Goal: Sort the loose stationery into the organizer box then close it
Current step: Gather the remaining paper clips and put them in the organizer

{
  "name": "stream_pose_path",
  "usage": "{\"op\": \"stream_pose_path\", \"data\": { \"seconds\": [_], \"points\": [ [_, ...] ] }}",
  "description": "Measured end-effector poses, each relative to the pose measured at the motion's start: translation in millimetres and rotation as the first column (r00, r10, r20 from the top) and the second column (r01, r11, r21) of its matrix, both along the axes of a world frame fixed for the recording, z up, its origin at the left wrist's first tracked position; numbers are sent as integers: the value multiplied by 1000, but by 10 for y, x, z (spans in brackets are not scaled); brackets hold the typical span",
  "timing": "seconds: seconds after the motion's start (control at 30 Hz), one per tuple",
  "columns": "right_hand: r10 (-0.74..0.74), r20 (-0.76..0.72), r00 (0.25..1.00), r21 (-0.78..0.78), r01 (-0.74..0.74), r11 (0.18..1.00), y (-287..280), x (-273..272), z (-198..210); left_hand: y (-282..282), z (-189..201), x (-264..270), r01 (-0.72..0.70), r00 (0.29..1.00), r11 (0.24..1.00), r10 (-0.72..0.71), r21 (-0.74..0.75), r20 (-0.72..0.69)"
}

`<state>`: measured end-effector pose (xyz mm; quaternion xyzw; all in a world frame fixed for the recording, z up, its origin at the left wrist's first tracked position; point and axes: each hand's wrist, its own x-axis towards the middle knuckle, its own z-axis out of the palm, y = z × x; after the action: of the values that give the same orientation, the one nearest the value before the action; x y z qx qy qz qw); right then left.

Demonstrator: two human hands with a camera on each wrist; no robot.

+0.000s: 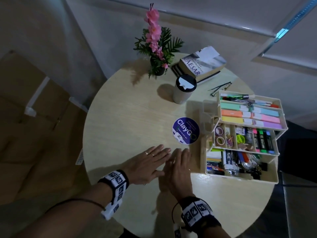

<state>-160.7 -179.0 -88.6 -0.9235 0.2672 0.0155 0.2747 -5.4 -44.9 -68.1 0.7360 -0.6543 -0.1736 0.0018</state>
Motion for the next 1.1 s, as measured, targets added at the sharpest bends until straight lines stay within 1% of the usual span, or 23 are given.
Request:
{"op": "stream_pose_path", "data": {
  "seconds": [0.03, 0.07, 0.13, 0.17, 0.2, 0.23, 0.27, 0.3, 0.33, 0.4, 0.43, 0.5, 0.53, 0.6, 0.7, 0.77, 0.83, 0.93, 1.0, 1.07, 1.1],
  "points": [
    [93, 38, 995, 16, -94, 995, 36, -48, 39, 92, 48, -12, -61, 998, 998, 61, -14, -26],
    [143, 81, 986, 72, -148, 986, 51, -100, 92, 195, 105, -26, -136, 990, 990, 134, -29, -47],
    [152, 127, 980, 177, -173, 969, -10, -165, 215, 424, 196, -45, -291, 952, 957, 289, -2, -105],
    [128, 145, 981, 159, -151, 976, -64, -177, 262, 547, 226, -67, -345, 929, 938, 348, 44, -128],
    [95, 149, 984, 104, -111, 988, -120, -181, 256, 669, 242, -101, -378, 915, 922, 385, 81, -123],
    [33, 129, 991, 56, -41, 998, -166, -154, 251, 775, 246, -140, -399, 908, 912, 408, 98, -98],
    [-45, 76, 996, 45, 41, 998, -195, -117, 229, 854, 241, -187, -417, 902, 903, 425, 104, -77],
    [-99, 5, 995, 65, 99, 993, -194, -71, 241, 899, 238, -249, -437, 892, 893, 445, 106, -73],
    [-100, -53, 994, 89, 105, 991, -168, -34, 218, 912, 227, -316, -460, 880, 883, 468, 96, -83],
    [7, -95, 995, 112, 4, 994, -67, 63, 205, 853, 164, -423, -516, 845, 856, 516, 35, -144],
    [73, -104, 992, 97, -63, 993, -1, 127, 227, 802, 123, -452, -562, 807, 827, 549, 3, -216],
    [164, -102, 981, 12, -164, 986, 81, 257, 248, 659, 42, -464, -648, 715, 761, 596, -26, -365],
    [193, -79, 978, -35, -196, 980, 113, 313, 235, 600, 10, -458, -676, 682, 736, 609, -32, -404],
    [232, -23, 972, -77, -233, 969, 127, 344, 172, 478, -22, -461, -709, 649, 704, 634, -34, -420],
    [271, 54, 961, -61, -268, 961, 53, 309, 103, 336, 26, -539, -743, 617, 669, 685, -1, -387],
    [304, 40, 952, -58, -302, 952, -12, 319, 109, 266, 54, -625, -754, 604, 656, 711, 31, -359],
    [335, 3, 942, -49, -335, 941, -91, 353, 100, 202, 56, -688, -748, 611, 662, 715, 48, -340],
    [368, -9, 930, -53, -368, 928, -227, 345, 95, 116, 32, -690, -747, 593, 658, 725, 97, -351],
    [352, -3, 936, -39, -352, 935, -304, 318, 133, 63, 32, -667, -756, 574, 643, 742, 123, -346],
    [274, 31, 961, -6, -274, 962, -360, 275, 226, 21, 73, -646, -760, 564, 636, 748, 135, -350],
    [220, 72, 973, 20, -222, 975, -389, 245, 297, 6, 99, -639, -756, 558, 639, 742, 141, -370]
  ]
}}
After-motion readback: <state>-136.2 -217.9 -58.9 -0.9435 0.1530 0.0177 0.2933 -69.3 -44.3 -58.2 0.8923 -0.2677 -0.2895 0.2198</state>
